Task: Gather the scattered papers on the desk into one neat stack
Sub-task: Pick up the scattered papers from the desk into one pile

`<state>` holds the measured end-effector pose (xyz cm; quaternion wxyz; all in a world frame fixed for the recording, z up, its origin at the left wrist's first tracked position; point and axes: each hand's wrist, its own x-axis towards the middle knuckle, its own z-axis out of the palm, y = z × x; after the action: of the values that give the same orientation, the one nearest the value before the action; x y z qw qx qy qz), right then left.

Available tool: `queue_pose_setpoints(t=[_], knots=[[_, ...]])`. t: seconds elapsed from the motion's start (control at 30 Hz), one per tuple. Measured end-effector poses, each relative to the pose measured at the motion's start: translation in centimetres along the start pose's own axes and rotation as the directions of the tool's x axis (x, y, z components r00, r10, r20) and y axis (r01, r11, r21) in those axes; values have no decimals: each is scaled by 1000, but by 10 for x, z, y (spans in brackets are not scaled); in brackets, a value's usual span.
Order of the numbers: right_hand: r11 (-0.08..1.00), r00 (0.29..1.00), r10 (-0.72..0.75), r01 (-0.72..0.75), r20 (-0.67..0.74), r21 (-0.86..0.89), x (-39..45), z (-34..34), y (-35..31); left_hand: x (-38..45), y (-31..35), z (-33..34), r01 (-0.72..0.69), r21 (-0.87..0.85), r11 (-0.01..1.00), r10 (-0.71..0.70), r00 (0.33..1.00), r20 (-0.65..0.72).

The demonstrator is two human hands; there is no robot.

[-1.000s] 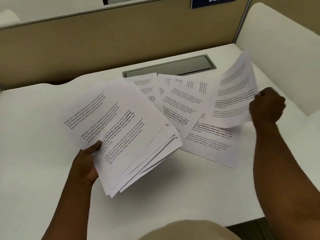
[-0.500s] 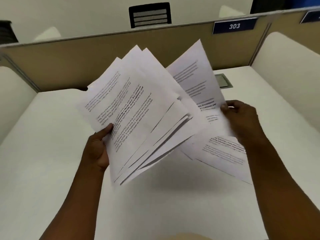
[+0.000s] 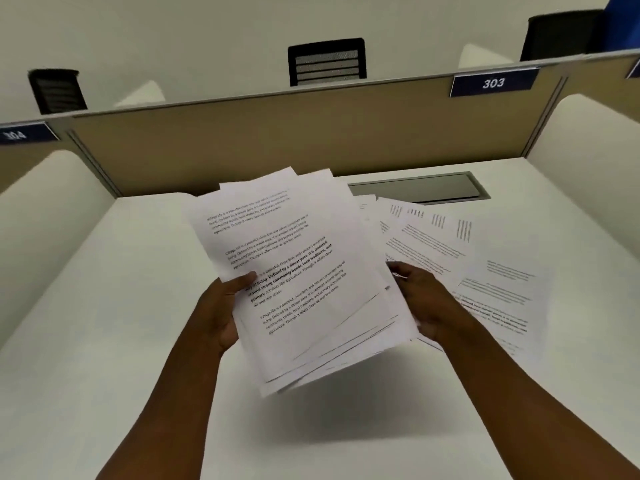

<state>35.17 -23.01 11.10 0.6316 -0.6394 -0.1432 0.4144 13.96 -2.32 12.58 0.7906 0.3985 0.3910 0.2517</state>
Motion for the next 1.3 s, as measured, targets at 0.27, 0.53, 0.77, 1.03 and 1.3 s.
queue_pose_setpoints(t=[0.27,0.53,0.77,1.03,1.3], knots=[[990,992,126,-126,5,-57,6,1,47,12,-42,-30,119,148,982,-107,991,-86],[935,981,79,-135,-177,-329,21,-20,70,27,-80,-44,178,275,945,-136,977,-164],[658,709,-356,-273,-609,-702,12,-84,63,33,-93,-64,296,243,924,-250,947,-202],[570,572,95,-702,-814,-427,-1,-169,65,42,-95,-76,277,232,932,-248,957,-149],[601,561,93,-690,-823,-402,5,-178,72,42,-98,-77,259,225,939,-236,964,-125]])
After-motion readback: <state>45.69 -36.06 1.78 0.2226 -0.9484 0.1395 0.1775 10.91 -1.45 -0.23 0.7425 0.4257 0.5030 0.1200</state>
